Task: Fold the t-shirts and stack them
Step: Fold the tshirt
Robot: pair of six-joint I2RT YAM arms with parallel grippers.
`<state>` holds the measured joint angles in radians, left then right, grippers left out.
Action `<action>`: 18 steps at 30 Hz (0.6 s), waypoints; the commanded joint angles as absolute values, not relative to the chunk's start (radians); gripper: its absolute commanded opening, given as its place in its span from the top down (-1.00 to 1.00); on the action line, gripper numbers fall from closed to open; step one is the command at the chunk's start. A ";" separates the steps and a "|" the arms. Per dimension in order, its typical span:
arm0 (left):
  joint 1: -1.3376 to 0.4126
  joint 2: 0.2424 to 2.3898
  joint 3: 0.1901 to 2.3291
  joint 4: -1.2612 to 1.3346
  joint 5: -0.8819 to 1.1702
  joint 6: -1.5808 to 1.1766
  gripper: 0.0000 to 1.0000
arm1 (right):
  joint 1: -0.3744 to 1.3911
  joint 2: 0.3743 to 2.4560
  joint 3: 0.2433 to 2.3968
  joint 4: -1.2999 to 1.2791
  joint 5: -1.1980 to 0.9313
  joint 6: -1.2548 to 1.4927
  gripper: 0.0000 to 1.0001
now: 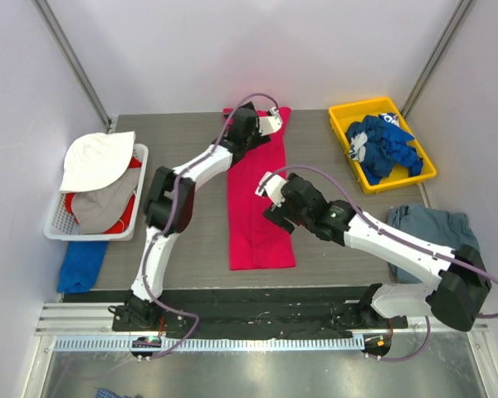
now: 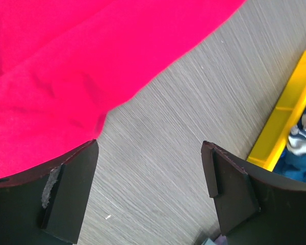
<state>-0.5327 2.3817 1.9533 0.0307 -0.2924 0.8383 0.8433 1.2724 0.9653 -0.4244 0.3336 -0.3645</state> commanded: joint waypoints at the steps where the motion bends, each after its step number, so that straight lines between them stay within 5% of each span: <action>1: -0.555 1.985 1.743 -0.170 -0.312 0.701 -0.99 | 0.815 1.218 0.901 -0.396 0.333 -0.376 -0.77; 7: -0.574 1.654 1.393 -0.576 -0.181 0.511 -0.98 | 0.765 1.209 0.831 -0.403 0.233 -0.344 -0.68; 9: -0.600 1.557 1.301 -0.668 -0.094 0.488 -0.90 | 0.761 1.223 0.813 -0.416 0.210 -0.330 -0.34; 14: -0.687 1.381 1.097 -0.753 -0.061 0.477 -0.72 | 0.762 1.227 0.761 -0.440 0.129 -0.325 0.05; 18: -0.721 1.328 1.031 -0.795 0.055 0.411 -0.68 | 0.767 1.193 0.753 -0.489 0.081 -0.328 0.08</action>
<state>-0.6941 1.4082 1.0580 -0.6975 -0.0681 0.4908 0.7616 1.2377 0.7509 -0.4534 0.1555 -0.3363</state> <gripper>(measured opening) 0.842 0.448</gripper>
